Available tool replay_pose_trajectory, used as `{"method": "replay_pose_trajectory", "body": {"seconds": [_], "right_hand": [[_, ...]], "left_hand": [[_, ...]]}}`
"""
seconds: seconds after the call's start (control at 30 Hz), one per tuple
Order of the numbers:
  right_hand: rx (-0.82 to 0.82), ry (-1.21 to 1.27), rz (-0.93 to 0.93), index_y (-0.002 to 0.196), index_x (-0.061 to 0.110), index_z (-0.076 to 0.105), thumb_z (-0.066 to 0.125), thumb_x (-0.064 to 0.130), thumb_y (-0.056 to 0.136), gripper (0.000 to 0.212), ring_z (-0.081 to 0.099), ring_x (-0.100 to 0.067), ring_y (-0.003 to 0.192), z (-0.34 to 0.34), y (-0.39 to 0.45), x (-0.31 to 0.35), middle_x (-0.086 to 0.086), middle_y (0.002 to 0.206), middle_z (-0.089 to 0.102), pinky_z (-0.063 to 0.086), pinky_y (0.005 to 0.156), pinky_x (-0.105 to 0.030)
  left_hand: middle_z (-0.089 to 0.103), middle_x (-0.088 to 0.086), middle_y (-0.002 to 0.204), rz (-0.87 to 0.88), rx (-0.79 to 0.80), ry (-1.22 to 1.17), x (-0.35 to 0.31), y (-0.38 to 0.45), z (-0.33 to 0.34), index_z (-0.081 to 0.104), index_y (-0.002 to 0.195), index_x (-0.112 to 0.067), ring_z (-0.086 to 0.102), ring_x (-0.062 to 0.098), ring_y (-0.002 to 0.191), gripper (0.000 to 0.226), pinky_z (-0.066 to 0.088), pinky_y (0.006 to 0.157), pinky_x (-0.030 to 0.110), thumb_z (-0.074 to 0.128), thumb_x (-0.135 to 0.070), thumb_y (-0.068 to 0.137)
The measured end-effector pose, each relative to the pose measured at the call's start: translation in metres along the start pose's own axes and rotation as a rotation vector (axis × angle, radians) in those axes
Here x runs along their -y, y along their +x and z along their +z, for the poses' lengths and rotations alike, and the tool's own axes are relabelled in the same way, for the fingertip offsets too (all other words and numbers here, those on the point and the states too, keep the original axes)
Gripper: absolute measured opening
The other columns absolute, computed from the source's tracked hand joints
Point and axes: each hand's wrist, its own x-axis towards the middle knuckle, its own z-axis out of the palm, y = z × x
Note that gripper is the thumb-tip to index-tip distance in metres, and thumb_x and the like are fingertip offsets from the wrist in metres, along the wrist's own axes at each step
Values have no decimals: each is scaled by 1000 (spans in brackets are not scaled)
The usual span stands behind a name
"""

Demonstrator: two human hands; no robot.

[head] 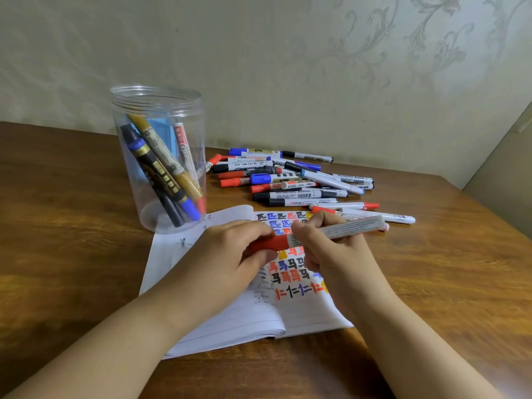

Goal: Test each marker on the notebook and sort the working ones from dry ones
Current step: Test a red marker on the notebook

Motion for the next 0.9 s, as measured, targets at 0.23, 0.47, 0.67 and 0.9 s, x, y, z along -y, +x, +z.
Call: {"method": "replay_pose_trajectory", "body": {"seconds": [0.23, 0.47, 0.67, 0.9], "right_hand": [[6, 215, 27, 62, 13, 35, 51, 3, 91, 35, 21, -10, 42, 9, -6, -4, 0, 48, 26, 26, 41, -19], [14, 111, 44, 55, 23, 46, 58, 16, 90, 37, 25, -9, 41, 8, -2, -11, 4, 46, 32, 25, 45, -24], [-86, 183, 65, 85, 14, 55, 60, 40, 74, 29, 40, -6, 50, -1, 3, 3, 5, 56, 45, 37, 51, -19], [-203, 135, -188, 90, 13, 63, 52, 26, 89, 17, 43, -9, 53, 11, 32, 56, -1, 60, 52, 40, 53, -20]], "left_hand": [[56, -20, 82, 10, -33, -3, -4, -5, 2, 69, 101, -17, 52, -18, 84, 22, 39, 75, 2, 68, -19, 80], [58, -18, 81, -47, 18, 43, -4, -2, 2, 64, 98, -25, 56, -1, 81, 14, 42, 68, 12, 62, -25, 84], [57, -20, 91, -80, -105, 119, 9, 6, -16, 61, 99, -28, 52, -2, 85, 15, 38, 70, 5, 62, -27, 84], [62, -6, 84, -96, -352, 306, 28, 9, -59, 63, 95, -19, 54, 12, 70, 16, 43, 56, 22, 65, -26, 81]]}}
